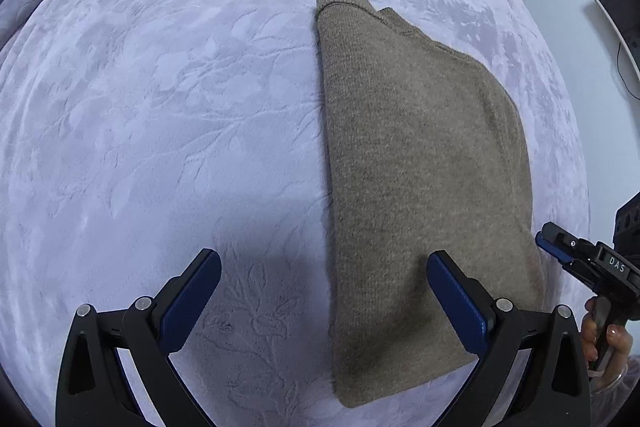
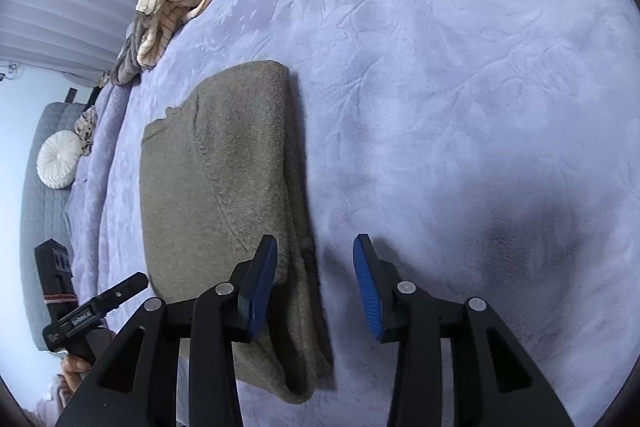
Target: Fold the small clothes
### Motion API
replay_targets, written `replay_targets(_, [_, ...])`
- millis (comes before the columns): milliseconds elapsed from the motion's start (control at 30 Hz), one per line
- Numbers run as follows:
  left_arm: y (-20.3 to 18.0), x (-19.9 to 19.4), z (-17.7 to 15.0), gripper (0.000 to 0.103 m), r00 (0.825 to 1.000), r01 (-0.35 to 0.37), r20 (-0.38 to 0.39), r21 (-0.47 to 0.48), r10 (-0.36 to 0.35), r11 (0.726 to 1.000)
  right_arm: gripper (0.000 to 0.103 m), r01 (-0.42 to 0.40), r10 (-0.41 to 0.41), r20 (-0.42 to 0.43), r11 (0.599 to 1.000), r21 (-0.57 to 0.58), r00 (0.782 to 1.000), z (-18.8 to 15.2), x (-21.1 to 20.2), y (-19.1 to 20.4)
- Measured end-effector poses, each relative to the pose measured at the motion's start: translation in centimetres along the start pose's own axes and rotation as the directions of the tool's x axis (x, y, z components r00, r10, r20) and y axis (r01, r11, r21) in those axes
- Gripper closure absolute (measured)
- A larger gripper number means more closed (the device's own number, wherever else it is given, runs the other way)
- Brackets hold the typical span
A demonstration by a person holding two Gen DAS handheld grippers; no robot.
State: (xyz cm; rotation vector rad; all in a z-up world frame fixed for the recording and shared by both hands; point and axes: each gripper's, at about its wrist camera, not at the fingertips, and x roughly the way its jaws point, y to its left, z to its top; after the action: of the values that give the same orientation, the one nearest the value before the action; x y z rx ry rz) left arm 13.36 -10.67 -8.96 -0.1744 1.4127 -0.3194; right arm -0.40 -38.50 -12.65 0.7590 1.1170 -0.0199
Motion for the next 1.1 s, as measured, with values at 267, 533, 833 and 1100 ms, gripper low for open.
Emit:
replay_targets(267, [-1.6, 1.6, 1.3, 0.000, 0.995, 0.098, -0.015, -0.009, -0.098, 0.995, 0.055, -0.058, 0.057, -0.044, 0.998, -0.014, 0.997, 0.9, 1.7, 0.4])
replay_targets(533, [-2.9, 5.8, 3.7, 0.000, 0.953, 0.278, -0.119, -0.031, -0.279, 0.960, 0.049, -0.241, 0.237, -0.175, 0.970, -0.003, 0.956, 2.4, 6.1, -0.4])
replay_targets(833, [-6.0, 7.8, 4.5, 0.002, 0.975, 0.196, -0.121, 0.065, -0.187, 0.978, 0.044, -0.297, 0.288, -0.210, 0.955, -0.010, 0.934, 3.8, 9.4, 1.1])
replay_targets(1100, [-5.5, 5.0, 4.3, 0.055, 0.967, 0.251, -0.055, 0.079, -0.247, 0.965, 0.069, -0.390, 0.390, -0.173, 0.920, 0.040, 0.904, 2.9, 7.3, 1.7])
